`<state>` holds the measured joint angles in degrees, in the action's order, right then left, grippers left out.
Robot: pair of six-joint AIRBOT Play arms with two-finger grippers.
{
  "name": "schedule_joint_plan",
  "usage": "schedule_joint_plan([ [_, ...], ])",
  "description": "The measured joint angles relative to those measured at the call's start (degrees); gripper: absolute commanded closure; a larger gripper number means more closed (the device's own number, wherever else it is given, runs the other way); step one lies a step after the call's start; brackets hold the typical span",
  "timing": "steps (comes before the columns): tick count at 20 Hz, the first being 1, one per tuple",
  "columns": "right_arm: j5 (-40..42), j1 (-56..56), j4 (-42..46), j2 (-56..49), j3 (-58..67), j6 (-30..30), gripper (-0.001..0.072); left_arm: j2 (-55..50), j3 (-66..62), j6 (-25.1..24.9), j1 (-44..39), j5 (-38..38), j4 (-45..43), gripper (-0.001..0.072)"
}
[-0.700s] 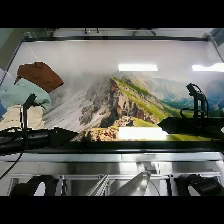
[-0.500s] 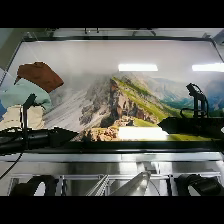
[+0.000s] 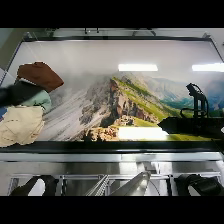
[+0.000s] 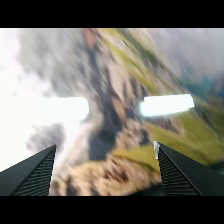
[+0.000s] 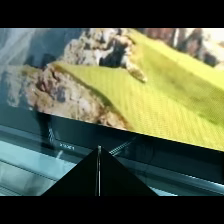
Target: Fold the shirts.
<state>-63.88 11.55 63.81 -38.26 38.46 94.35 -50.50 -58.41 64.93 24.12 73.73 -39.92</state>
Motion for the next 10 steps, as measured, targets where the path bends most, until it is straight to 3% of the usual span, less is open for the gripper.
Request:
schedule_joint_plan([
  [6, 0.02, 0.0, -0.02, 0.0, 0.0, 0.0, 0.0695, -31.95, -31.04, -0.42, 5.4, 2.29, -1.27, -0.001],
  [10, 0.02, 0.0, 0.0, 0.0, 0.0, 0.0, 0.0695, -52.72, -51.45, 2.43, 6.03, 0.24, -9.64, -0.0009],
])
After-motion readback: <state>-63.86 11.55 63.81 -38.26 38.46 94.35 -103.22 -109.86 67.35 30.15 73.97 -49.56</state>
